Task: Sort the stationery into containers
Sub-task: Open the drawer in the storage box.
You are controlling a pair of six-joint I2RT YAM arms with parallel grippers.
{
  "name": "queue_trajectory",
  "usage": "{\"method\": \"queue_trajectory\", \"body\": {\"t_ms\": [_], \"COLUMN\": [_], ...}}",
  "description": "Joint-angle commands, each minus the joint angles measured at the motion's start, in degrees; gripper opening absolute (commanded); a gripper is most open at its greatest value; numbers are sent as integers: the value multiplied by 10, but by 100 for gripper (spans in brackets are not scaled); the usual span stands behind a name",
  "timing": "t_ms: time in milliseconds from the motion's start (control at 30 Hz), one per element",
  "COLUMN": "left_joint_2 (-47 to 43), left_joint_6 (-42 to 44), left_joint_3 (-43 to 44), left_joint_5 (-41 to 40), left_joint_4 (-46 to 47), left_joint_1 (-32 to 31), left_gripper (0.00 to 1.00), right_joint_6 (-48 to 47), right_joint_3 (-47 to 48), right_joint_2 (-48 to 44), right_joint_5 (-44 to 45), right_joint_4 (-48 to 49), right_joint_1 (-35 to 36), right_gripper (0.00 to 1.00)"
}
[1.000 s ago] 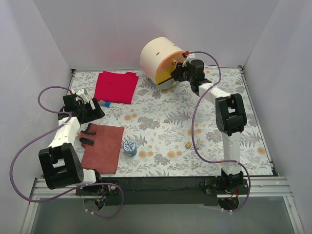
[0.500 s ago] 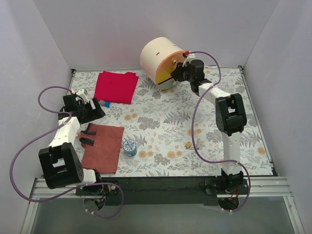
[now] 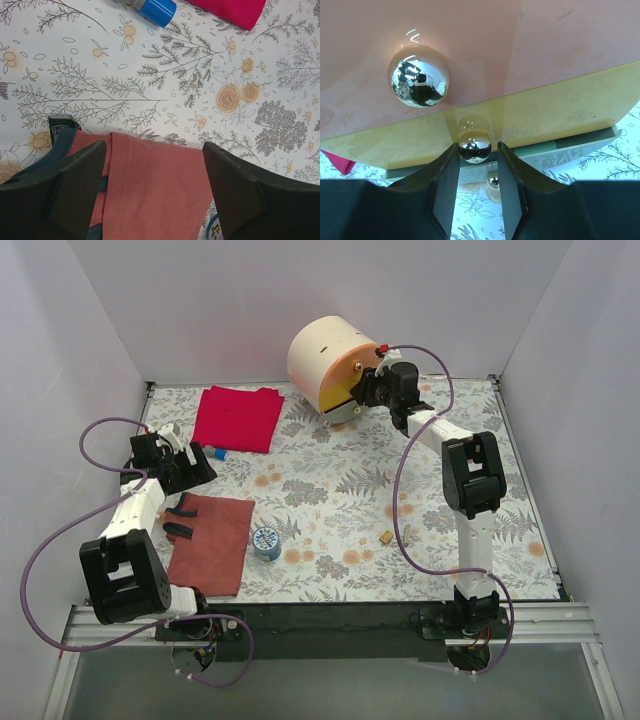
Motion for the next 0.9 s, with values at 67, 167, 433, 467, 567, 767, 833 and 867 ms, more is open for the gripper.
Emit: {"method": "queue_trajectory", "body": {"t_ms": [67,167,433,467,567,767,833,867], "left_joint_2": [0,1,0,0,0,2,1,-1], "left_joint_6": [-2,-4,-5,-5,-7,-11,-13,-13], "left_joint_3": [10,9,7,7,5,5,4,5], "left_joint_5": [10,10,12,12,16,20,20,21], "left_joint_4": [14,16,17,18,21,27,27,28], "left_joint_1": [2,2,2,2,2,3,3,3], "left_gripper": [78,78,78,78,78,78,78,78], "right_joint_6": [4,5,4,3,2,0,1,2], "right_joint_3": [24,24,-17,-33,-65,-110,-132,-142], "right_joint_2": [-12,-13,-50,-58,-83,-130,-150,-157], "right_joint_5": [-4,-9,-36,-37,-43,-54,-55,-59], "right_joint_4": [33,35,33,33,31,27,24,23], "right_joint_1": [-3,-3,-9,-11,-13,-17,-16,-16], "right_gripper": [41,35,21,21,20,20,19,19]}}
